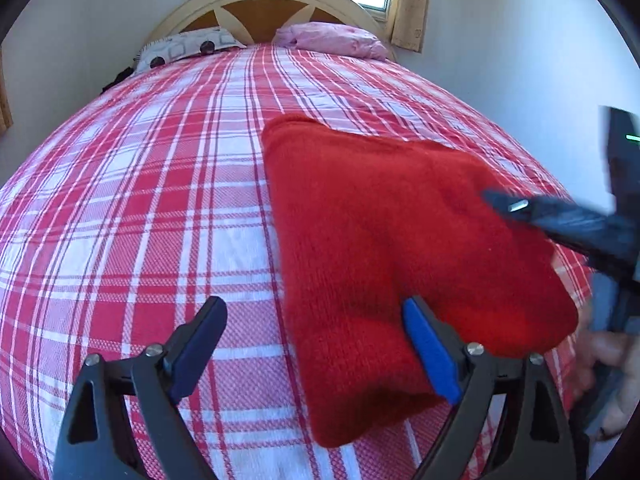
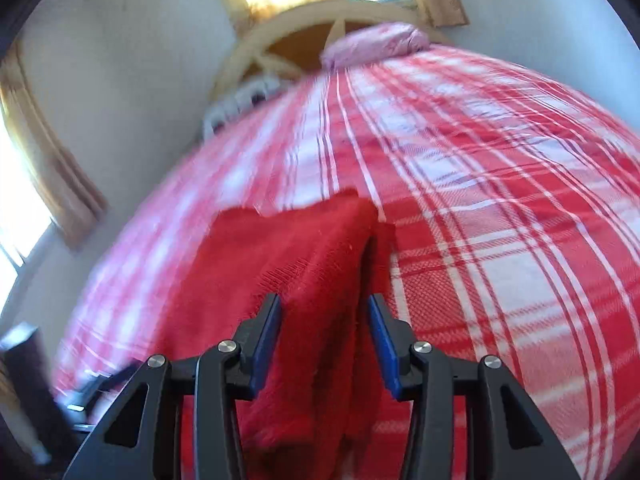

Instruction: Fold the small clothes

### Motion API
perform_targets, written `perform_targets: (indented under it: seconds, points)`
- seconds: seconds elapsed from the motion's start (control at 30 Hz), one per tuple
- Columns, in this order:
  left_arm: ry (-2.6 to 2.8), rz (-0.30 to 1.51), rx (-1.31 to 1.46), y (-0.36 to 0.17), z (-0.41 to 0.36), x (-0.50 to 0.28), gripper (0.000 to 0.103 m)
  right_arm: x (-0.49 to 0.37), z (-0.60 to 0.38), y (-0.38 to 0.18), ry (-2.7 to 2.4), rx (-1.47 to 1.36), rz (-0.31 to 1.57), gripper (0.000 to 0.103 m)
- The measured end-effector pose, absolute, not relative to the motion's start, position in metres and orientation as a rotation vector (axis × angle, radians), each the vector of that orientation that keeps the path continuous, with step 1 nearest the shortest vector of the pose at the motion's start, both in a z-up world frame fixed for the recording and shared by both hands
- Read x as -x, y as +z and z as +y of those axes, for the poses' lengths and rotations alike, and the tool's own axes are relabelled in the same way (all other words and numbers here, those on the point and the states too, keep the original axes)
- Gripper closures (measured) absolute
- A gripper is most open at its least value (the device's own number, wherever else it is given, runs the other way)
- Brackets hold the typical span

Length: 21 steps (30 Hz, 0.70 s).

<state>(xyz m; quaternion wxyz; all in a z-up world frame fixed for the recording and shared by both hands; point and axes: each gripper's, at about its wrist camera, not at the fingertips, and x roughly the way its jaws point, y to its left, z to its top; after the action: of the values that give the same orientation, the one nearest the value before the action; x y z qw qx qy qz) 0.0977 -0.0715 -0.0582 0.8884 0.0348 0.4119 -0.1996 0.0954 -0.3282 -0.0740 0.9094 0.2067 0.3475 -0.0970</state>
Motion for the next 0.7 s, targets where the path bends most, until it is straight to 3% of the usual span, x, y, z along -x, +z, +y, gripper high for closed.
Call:
perform_targets:
  seconds: [0.2,0.4,0.7]
  points:
    - [-0.411,0.823,-0.201,-0.069,-0.089,-0.082,0.01,-0.127,-0.353,-0.095,-0.236,-0.493,0.786,0.057]
    - [-0.402,0.825,-0.181,-0.07,-0.086,-0.083,0.007,-0.133,-0.358,-0.103,-0.249,-0.485,0.787,0.044]
    - [-0.473,0.783,-0.082,-0.041,-0.047,-0.087,0.005,-0.055,-0.375,-0.072,-0.163,-0.688,0.554,0.043]
